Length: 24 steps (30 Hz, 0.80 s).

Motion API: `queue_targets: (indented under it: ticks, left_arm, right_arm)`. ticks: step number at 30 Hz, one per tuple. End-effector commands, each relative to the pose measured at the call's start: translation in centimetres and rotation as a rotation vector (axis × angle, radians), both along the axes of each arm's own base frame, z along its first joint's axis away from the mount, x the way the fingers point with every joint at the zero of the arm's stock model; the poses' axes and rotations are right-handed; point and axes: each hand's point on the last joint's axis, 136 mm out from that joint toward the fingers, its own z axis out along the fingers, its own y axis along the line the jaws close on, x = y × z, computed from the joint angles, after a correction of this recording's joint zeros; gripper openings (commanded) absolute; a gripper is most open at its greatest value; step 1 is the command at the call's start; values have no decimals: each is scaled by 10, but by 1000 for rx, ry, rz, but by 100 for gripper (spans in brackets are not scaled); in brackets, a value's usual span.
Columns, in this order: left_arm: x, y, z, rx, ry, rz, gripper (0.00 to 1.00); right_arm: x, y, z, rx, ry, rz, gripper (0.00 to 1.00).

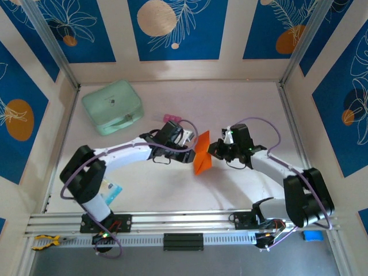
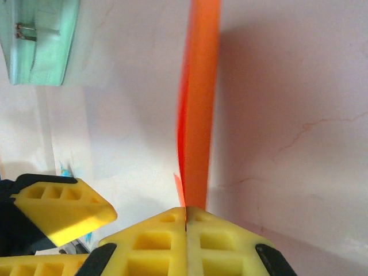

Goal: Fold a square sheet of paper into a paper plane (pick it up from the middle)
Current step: Turn over the paper at the center of the table.

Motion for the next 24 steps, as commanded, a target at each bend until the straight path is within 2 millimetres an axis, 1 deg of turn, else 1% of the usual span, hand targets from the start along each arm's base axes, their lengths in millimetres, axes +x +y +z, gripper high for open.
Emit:
queue_targets:
  ticks: [1,4,8,11,13,16,21,24]
  left_arm:
    - [5,18,16,28,-73,41,43]
    - [12,31,32,27,-141,86,46]
    - [21,53,46,32,-203,166,52]
    - [25,73,50,43,-228,237,56]
    - [28,87,50,54,-240,294,63]
    - [31,107,51,65,-259,368,66]
    - [36,141,54,81,-282,512,72]
    - [37,163,55,86,-298,603,75]
  right_arm:
    - [-15,-13,13,-191,-24,44,1]
    - [-19,-22,27,-347,-59,49,1]
    - [-22,-40,36,-541,-67,33,1]
    - [-21,-54,39,-690,-53,26,1]
    - [-20,-61,40,-791,-39,27,1]
    - [-18,-73,40,-961,-11,23,0]
    - [-12,-81,38,-1216,25,20,0]
    - [-11,-69,27,-1264,38,58,0]
